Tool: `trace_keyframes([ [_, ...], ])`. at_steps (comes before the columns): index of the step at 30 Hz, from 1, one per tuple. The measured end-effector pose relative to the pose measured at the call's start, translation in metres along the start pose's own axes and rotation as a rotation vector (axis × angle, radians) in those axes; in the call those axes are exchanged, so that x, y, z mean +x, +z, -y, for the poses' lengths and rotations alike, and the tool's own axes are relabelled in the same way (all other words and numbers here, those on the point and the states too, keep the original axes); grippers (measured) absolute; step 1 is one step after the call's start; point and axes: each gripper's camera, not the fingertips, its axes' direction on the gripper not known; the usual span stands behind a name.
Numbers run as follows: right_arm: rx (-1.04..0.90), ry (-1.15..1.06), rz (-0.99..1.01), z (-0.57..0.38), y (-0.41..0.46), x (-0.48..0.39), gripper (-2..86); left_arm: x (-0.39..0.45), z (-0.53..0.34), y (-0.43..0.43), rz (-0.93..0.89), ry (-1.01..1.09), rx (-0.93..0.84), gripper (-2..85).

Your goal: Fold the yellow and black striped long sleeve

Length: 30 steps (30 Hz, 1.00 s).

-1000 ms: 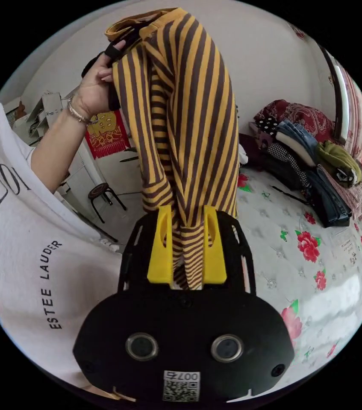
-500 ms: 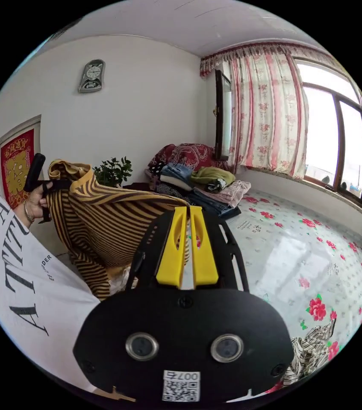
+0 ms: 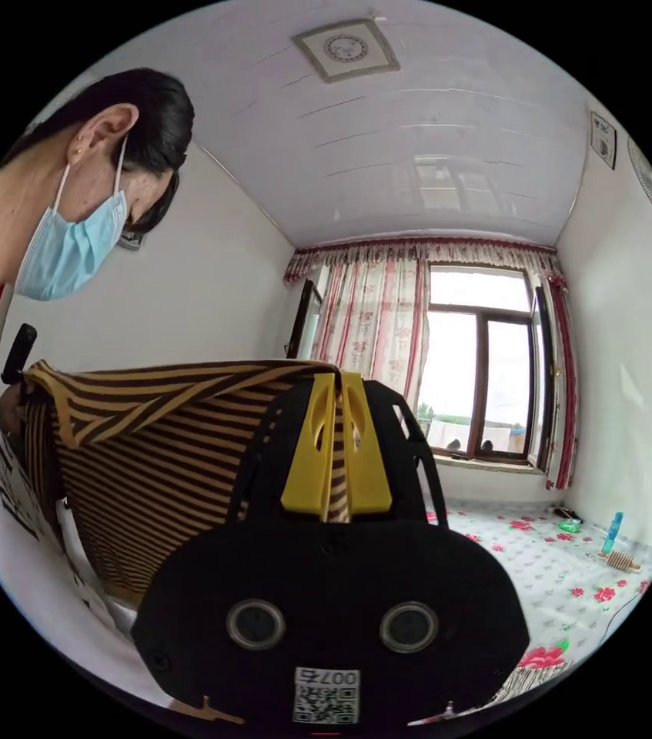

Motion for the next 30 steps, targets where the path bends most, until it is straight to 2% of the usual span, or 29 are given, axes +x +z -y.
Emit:
trace_keyframes([
  [4, -0.038, -0.036, -0.040, -0.006, 0.035, 0.008, 0.0, -0.041, 0.003, 0.037, 0.035, 0.031, -0.128, 0.8],
  [6, -0.132, -0.019, -0.017, -0.021, 0.106, 0.022, 0.3, -0.087, 0.005, 0.072, 0.023, -0.008, -0.181, 1.8],
  [8, -0.215, -0.021, 0.019, -0.040, 0.184, 0.033, 0.9, -0.153, 0.002, 0.119, 0.096, -0.123, -0.238, 4.7],
  [10, -0.365, -0.040, 0.055, -0.077, 0.280, 0.041, 1.8, -0.253, -0.029, 0.191, 0.225, -0.408, -0.404, 8.8],
  [12, -0.669, 0.115, 0.111, -0.162, 0.391, 0.060, 2.8, -0.295, -0.071, 0.224, 0.308, -0.531, -0.504, 9.9],
  [14, -0.855, 0.205, 0.149, -0.232, 0.423, 0.061, 3.4, -0.309, -0.125, 0.229, 0.344, -0.628, -0.509, 9.6],
  [17, -0.875, 0.236, 0.167, -0.342, 0.385, 0.040, 4.2, -0.302, -0.236, 0.218, 0.375, -0.730, -0.557, 9.9],
  [19, -0.971, 0.227, 0.157, -0.416, 0.355, 0.025, 4.7, -0.283, -0.335, 0.209, 0.348, -0.838, -0.690, 10.4],
  [21, -1.198, 0.300, 0.174, -0.515, 0.323, 0.017, 5.3, -0.259, -0.393, 0.203, 0.295, -0.900, -0.763, 10.9],
  [22, -1.245, 0.325, 0.167, -0.535, 0.316, 0.017, 5.5, -0.240, -0.419, 0.201, 0.257, -0.920, -0.791, 11.2],
  [26, -1.376, 0.384, 0.069, -0.608, 0.298, 0.015, 7.0, -0.189, -0.444, 0.213, 0.190, -0.852, -0.848, 12.3],
  [30, -1.429, 0.364, 0.065, -0.645, 0.336, -0.003, 7.9, -0.153, -0.449, 0.263, 0.110, -0.716, -0.900, 15.6],
])
